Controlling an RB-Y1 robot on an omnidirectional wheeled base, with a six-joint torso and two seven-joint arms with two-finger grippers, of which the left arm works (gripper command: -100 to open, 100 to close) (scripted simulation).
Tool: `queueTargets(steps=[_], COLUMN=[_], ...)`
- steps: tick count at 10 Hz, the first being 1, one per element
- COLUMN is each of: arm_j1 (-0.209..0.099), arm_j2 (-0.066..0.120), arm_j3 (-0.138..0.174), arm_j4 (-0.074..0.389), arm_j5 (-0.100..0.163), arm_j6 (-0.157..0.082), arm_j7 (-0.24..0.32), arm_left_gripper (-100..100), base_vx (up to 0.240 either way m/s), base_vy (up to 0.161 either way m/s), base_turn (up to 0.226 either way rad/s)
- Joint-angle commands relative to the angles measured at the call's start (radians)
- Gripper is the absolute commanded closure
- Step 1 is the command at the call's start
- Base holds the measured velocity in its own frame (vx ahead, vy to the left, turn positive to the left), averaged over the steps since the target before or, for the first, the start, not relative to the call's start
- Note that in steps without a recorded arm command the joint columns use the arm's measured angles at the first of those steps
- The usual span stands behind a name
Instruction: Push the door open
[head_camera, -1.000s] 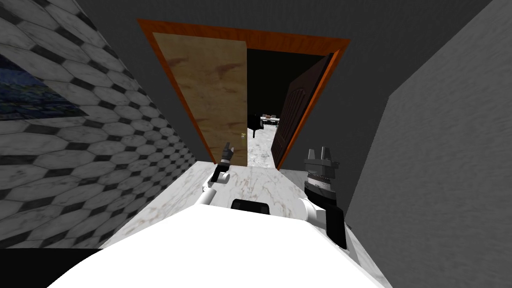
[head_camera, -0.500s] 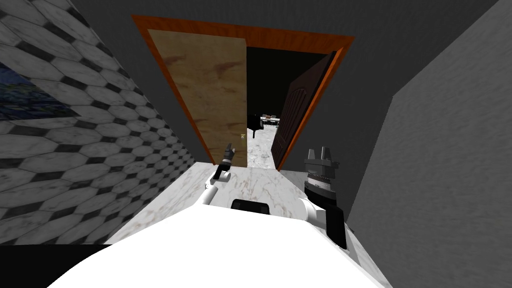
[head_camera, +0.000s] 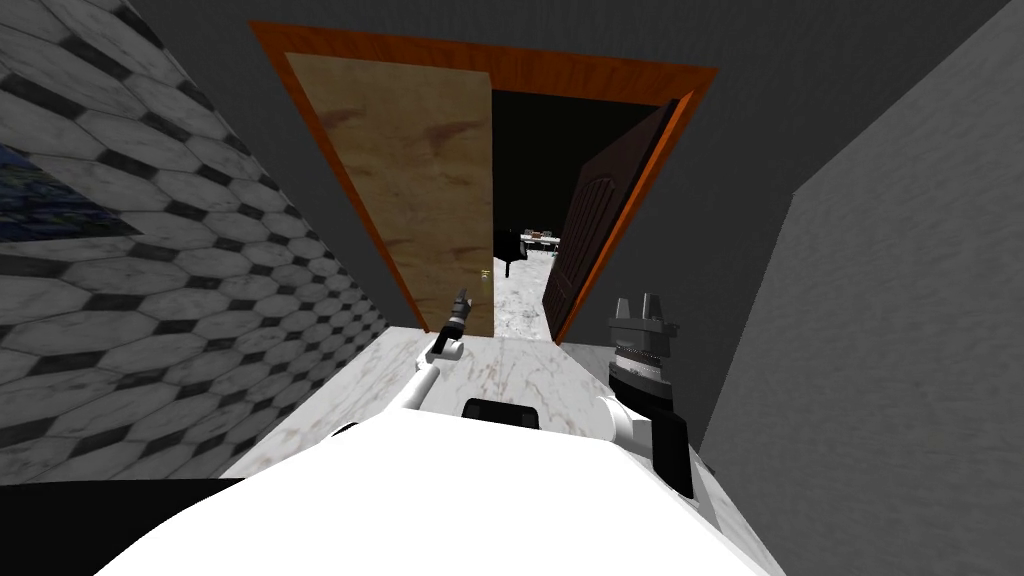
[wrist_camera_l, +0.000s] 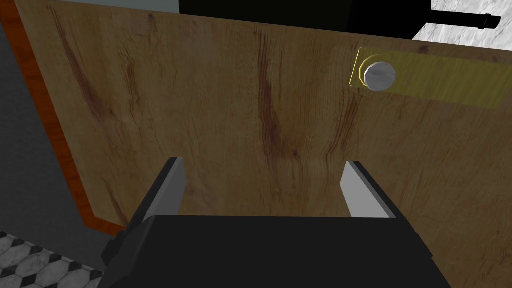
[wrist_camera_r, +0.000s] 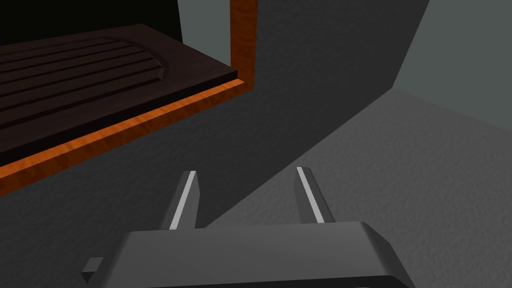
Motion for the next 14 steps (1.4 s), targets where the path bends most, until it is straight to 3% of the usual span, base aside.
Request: queueTargets(steps=[1, 2, 5, 6, 14], arm_j1=[-0.031, -0.031, -0.092, -0.092, -0.225], arm_j2=[0.008, 0.008, 0.016, 0.016, 0.03], arm_j3=[0.004, 0.004, 0.011, 0.011, 0.026], arm_j4=[0.05, 0.062, 0.162, 0.171, 0.411], arm_j5=[0.006, 0.006, 0.016, 0.016, 0.037], arm_j6=[0.01, 0.01, 0.021, 0.021, 0.046], arm_j7=[0.001, 0.001, -0.004, -0.004, -0.015], arm_left_gripper=[-100, -100, -100, -100, -100], base_vx=[0.103, 0.079, 0.077, 0.062, 0.089], base_vy=[0.019, 0.011, 0.002, 0.004, 0.006], base_turn=[-0.002, -0.004, -0.003, -0.001, -0.003])
